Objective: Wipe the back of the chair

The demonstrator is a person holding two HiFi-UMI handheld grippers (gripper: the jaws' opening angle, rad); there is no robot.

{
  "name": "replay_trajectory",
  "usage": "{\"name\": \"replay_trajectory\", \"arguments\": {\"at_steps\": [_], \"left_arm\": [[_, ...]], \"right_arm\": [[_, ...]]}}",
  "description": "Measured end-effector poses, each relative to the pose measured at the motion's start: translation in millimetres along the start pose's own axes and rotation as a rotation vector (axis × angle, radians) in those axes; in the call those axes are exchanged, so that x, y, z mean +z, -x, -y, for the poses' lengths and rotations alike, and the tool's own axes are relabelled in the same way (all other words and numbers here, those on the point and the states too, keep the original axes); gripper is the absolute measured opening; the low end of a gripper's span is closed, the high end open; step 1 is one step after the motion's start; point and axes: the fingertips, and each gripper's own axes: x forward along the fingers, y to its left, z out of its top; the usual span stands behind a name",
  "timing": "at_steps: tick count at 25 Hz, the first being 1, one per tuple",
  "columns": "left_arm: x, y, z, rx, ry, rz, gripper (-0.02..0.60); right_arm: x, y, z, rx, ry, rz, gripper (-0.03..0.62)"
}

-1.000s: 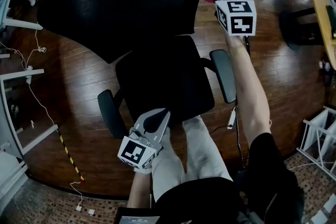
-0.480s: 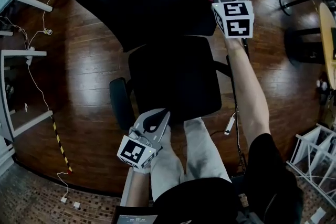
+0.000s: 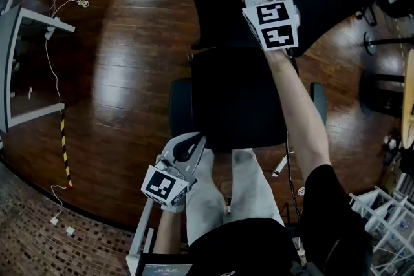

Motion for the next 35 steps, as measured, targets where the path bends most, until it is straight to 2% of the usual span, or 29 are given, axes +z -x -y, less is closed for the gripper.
{"name": "replay_trajectory", "arguments": {"at_steps": [6, 10, 13, 16, 20, 26, 35], "left_arm": [[2.2, 38.0, -34.0, 0.074, 0.032, 0.031, -0.011], [4.3, 55.1, -46.4, 0.087, 0.049, 0.063, -0.011], [11.9, 62.8, -53.1, 0.103, 0.048, 0.046, -0.011], [16.1, 64.9, -60.7, 0.11, 0.046, 0.076, -0.011], [25.5, 60.1, -63.3, 0.11, 0.033, 0.071, -0.011], [22.4, 31.1, -50.1, 0.063, 0.016, 0.035, -0.011], [18.8, -40.7, -2.3, -0.045, -0.028, -0.055, -0.011]], "right_arm": [[52.2, -37.2, -85.0, 0.136, 0.065, 0.05, 0.043], [83.3, -53.5, -132.3, 0.218, 0.107, 0.081, 0.043], [103.5, -59.2, -150.8, 0.253, 0.129, 0.108, 0.043], [121.0, -61.4, -151.9, 0.255, 0.133, 0.137, 0.043], [130.6, -61.7, -128.2, 0.215, 0.099, 0.161, 0.043], [118.4, -45.4, -60.8, 0.168, -0.073, 0.208, 0.044], [41.9, 11.9, 72.9, -0.014, -0.157, 0.177, 0.044]]}}
